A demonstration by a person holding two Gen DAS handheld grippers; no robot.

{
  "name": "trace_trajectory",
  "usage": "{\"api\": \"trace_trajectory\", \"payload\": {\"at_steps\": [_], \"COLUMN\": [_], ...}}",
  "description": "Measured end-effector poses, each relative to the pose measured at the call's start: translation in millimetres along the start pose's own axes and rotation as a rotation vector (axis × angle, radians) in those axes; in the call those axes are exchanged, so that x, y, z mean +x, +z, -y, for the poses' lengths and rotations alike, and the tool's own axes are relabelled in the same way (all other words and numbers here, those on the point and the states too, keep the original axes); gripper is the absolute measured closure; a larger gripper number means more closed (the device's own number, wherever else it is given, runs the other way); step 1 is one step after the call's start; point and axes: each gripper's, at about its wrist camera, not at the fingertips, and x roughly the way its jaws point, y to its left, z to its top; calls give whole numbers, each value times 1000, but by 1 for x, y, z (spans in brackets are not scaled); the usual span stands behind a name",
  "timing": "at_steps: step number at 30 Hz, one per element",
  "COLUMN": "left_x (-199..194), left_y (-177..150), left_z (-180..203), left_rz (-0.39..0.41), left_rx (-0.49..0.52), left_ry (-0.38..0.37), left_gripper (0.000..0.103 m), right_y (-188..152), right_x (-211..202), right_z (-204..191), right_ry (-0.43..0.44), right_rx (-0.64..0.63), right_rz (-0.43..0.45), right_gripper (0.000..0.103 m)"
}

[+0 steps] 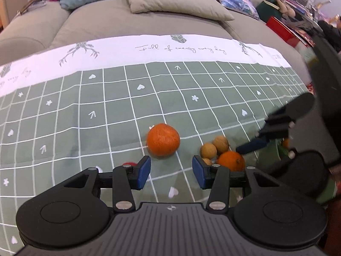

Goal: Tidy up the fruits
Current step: 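Grasp an orange with the left tool while the right tool grasps another orange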

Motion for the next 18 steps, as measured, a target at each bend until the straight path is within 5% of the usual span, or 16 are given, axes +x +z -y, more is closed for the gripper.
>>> {"api": "trace_trajectory", "payload": {"at_steps": [15, 18], "left_x": [53, 58], "left_y": [26, 26], "left_z": [-1, 2], "left_rz": [-82, -100], "left_rx": [-11, -1], "left_ry": [60, 84], "left_gripper": [42, 50], "right_y": [0, -2], "right_x": [0, -1], "right_z": [6, 4], "right_ry": [25, 19], "right_rx": [34, 35], "right_rz": [20, 27], "right_gripper": [63, 64]}}
